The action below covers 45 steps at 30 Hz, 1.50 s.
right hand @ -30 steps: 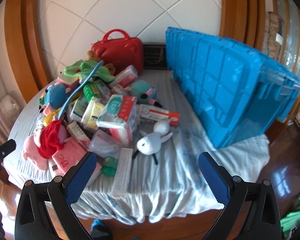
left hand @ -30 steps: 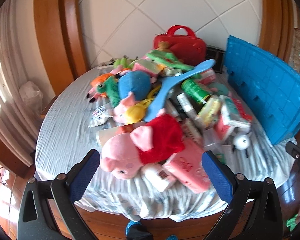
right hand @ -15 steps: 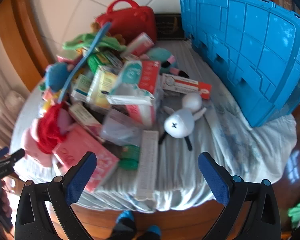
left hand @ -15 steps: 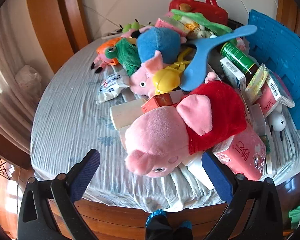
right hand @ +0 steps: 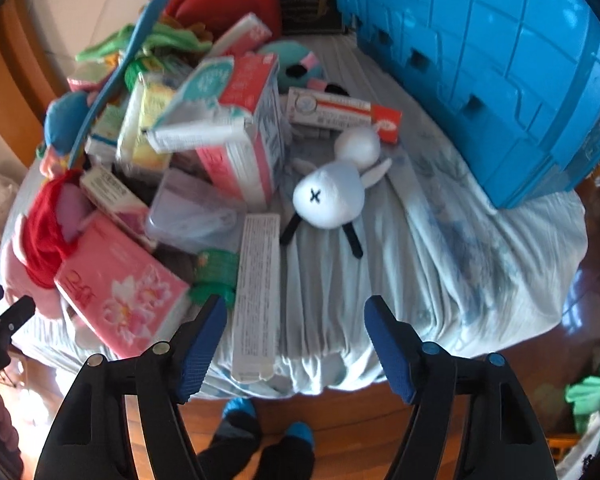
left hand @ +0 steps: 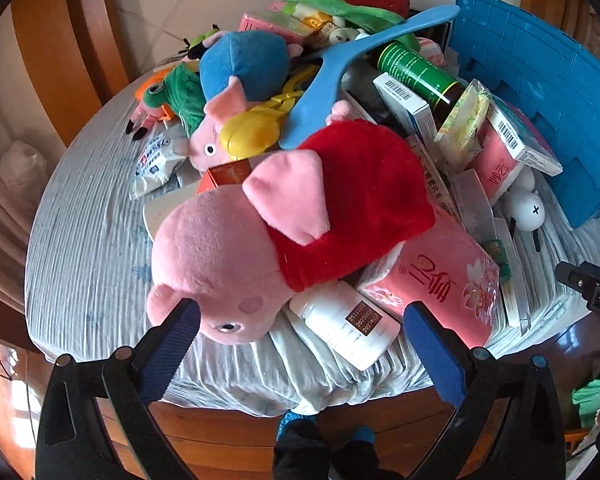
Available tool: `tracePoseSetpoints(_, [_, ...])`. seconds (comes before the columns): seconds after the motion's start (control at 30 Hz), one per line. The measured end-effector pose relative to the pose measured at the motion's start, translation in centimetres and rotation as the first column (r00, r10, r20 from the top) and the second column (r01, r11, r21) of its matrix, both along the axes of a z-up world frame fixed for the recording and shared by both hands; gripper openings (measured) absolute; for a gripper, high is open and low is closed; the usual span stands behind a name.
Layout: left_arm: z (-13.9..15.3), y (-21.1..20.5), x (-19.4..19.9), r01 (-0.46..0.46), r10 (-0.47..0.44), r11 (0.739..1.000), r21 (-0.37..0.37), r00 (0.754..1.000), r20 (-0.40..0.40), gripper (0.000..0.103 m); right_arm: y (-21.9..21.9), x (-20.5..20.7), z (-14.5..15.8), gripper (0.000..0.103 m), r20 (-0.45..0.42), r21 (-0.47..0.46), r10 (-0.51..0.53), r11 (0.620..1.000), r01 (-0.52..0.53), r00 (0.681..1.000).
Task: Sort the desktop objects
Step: 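Reach the left tool to the white pill bottle while the right tool reaches the white tube box, then grasp and lift the white pill bottle with left tool while right tool lifts the white tube box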
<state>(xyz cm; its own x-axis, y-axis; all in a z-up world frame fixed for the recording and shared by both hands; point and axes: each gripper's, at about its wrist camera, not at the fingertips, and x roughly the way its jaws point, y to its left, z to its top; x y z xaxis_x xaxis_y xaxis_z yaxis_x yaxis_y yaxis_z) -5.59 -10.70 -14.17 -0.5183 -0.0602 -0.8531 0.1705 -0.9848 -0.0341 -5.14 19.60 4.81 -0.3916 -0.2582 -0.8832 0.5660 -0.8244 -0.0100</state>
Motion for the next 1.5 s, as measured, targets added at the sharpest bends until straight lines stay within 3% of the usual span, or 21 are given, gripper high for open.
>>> tracePoseSetpoints(0.13, [-1.9,0.2,0.6,-0.104,0.102,0.994,0.027,0.993,0.057,0.093,0.3,-0.1,-1.6,0.071,0.030,0.000,0.044,0.999,-0.045,0.999])
tracePoseSetpoints(0.27, [-3.6,1.3,0.1,-0.228,0.228,0.974,-0.010,0.972,0.060,0.093,0.5,-1.3,-3.0,0.071,0.071,0.013,0.125,0.992,-0.126,0.990])
tracePoseSetpoints(0.37, [-4.3,1.4,-0.4,-0.305,0.303,0.951,0.051,0.952,0.049,0.093,0.1,-1.9,-3.9,0.072,0.078,0.039,0.184,0.982,-0.187,0.980])
tracePoseSetpoints(0.47, [-5.3,1.6,-1.4,-0.344,0.341,0.939,0.016,0.936,0.090,0.090,-0.5,-2.4,-4.7,0.072,0.122,0.022,0.220,0.974,-0.224,0.968])
tracePoseSetpoints(0.5, [-5.9,1.8,-1.8,-0.340,0.338,0.940,-0.002,0.934,0.116,0.087,-0.8,-2.6,-5.0,0.072,0.134,0.013,0.227,0.973,-0.231,0.965])
tracePoseSetpoints(0.57, [-7.0,2.1,-2.3,-0.311,0.305,0.950,0.014,0.940,0.153,0.060,-1.7,-2.7,-5.5,0.072,0.135,0.006,0.246,0.968,-0.249,0.960])
tracePoseSetpoints(0.6, [-7.0,2.1,-2.1,-0.301,0.294,0.953,0.027,0.943,0.155,0.058,-2.2,-2.7,-5.8,0.071,0.134,0.017,0.250,0.967,-0.255,0.959])
tracePoseSetpoints(0.7, [-6.4,2.4,-1.9,-0.270,0.267,0.963,0.001,0.953,0.143,0.049,-2.6,-2.9,-6.9,0.054,0.172,0.032,0.246,0.966,-0.255,0.954])
tracePoseSetpoints(0.83, [-6.0,2.4,-1.7,-0.260,0.257,0.966,0.000,0.955,0.150,0.047,-3.0,-2.7,-7.7,0.052,0.162,0.059,0.247,0.964,-0.259,0.955])
tracePoseSetpoints(0.87, [-5.7,2.4,-1.5,-0.256,0.253,0.967,-0.001,0.956,0.147,0.047,-3.2,-2.5,-7.8,0.050,0.148,0.073,0.255,0.961,-0.268,0.956])
tracePoseSetpoints(0.93, [-4.5,2.7,-0.5,-0.243,0.241,0.970,0.004,0.962,0.128,0.046,-3.2,-2.2,-7.5,0.035,0.137,0.074,0.261,0.959,-0.272,0.956])
tracePoseSetpoints(1.07, [-1.1,3.4,1.3,-0.221,0.220,0.975,-0.002,0.973,0.074,0.046,-1.7,-2.2,-5.3,0.031,0.116,0.021,0.245,0.968,-0.249,0.963])
tracePoseSetpoints(1.1, [0.0,3.6,1.6,-0.214,0.213,0.977,-0.004,0.976,0.052,0.046,-1.4,-2.3,-4.9,0.010,0.115,0.012,0.240,0.970,-0.243,0.964])
tracePoseSetpoints(1.13, [1.0,3.7,1.8,-0.210,0.210,0.978,-0.006,0.977,0.029,0.046,-0.9,-2.2,-4.2,0.003,0.103,0.002,0.237,0.971,-0.239,0.966])
tracePoseSetpoints(1.27, [3.7,4.2,1.5,-0.183,0.182,0.983,-0.035,0.983,-0.034,0.046,-0.1,-2.0,-2.3,0.003,0.053,0.011,0.245,0.969,-0.246,0.968])
tracePoseSetpoints(1.37, [3.8,4.5,1.5,-0.177,0.176,0.984,-0.024,0.984,-0.028,0.046,0.1,-2.5,-2.8,0.006,0.107,-0.014,0.239,0.971,-0.239,0.965])
tracePoseSetpoints(1.4, [2.5,3.3,1.1,-0.173,0.173,0.984,-0.027,0.985,-0.030,0.046,0.3,-2.9,-2.6,0.009,0.119,-0.023,0.239,0.971,-0.238,0.964])
tracePoseSetpoints(1.5, [2.5,2.7,0.9,-0.161,0.160,0.985,-0.052,0.987,-0.029,0.046,-0.2,-2.7,-3.1,0.037,0.118,-0.036,0.251,0.968,-0.249,0.961])
